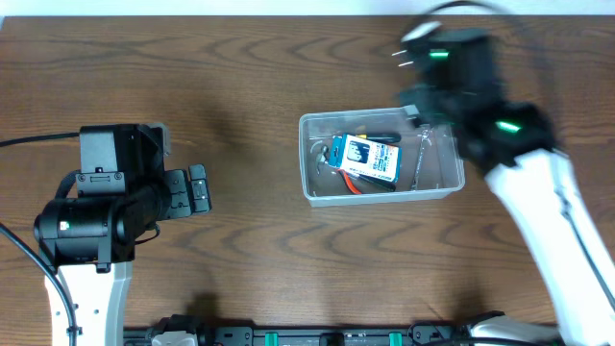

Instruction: Pack container

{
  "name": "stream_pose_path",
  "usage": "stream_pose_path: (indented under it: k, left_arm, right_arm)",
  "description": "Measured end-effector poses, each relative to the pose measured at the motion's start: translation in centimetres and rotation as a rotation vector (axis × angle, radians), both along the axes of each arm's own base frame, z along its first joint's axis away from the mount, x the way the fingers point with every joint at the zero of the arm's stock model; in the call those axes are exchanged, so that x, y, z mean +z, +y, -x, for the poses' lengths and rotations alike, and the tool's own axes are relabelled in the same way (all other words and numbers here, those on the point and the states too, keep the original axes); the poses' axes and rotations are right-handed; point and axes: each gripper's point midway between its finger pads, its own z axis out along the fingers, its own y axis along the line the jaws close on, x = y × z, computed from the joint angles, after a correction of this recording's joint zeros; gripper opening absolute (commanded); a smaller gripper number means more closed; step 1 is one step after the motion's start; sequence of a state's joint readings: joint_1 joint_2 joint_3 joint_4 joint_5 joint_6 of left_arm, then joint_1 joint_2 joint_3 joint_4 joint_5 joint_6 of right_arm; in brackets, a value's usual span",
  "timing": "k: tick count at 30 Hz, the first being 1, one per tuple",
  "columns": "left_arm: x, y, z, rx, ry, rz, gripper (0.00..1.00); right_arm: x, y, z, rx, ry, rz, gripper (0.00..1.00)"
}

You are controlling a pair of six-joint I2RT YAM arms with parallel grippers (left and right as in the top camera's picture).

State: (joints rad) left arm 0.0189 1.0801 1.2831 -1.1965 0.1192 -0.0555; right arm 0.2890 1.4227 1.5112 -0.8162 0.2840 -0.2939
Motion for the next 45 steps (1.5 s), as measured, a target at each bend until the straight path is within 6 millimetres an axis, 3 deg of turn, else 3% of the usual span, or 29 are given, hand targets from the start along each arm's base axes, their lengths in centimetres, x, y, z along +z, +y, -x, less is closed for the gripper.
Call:
stream_pose_path:
  k: [3,5,8,10,16,21,25,32,39,45]
  left_arm:
    - [0.0,0.0,0.0,0.000,0.000,0.000,0.98]
    - [0.0,0.0,0.0,0.000,0.000,0.000,0.98]
    - [0.0,0.0,0.0,0.000,0.000,0.000,0.98]
    - [0.0,0.0,0.0,0.000,0.000,0.000,0.98]
    - [0.0,0.0,0.0,0.000,-0.002,0.000,0.98]
    - [0.0,0.0,0.0,0.000,-0.002,0.000,0.98]
    - [0.0,0.0,0.0,0.000,-0.001,0.000,0.98]
    - [0.0,0.0,0.0,0.000,-0.001,0.000,0.98]
    - [0.0,0.0,0.0,0.000,-0.001,0.000,0.98]
    - [0.0,0.0,0.0,0.000,-0.001,0.000,0.98]
  right_arm:
    - [1.6,-4.6,2.7,-0.145,-0.001,-0.052,0.99]
    - [1.6,-7.1,4.2,-0.224,0.010,-0.090,0.98]
    - [0.2,-9.1,5.3,-0.302,0.020,-0.133,0.99]
    - [-1.7,-9.8,5.5,-0.335,0.027,-0.159,0.99]
    - [-6.9,-9.2,6.4,-0.341,-0.037,-0.251,0.99]
    - [-8.0,-8.8,8.9,-0.333,-0.136,-0.322,0.99]
    - [-7.6,-8.2,10.5,-0.298,-0.217,-0.371,0.99]
    - [-4.9,-7.4,12.6,-0.218,-0.432,-0.442,0.99]
    - [-4.4,-4.3,14.1,-0.053,-0.429,-0.533,0.99]
    - [-5.4,-3.5,14.5,-0.022,-0.376,-0.553,0.99]
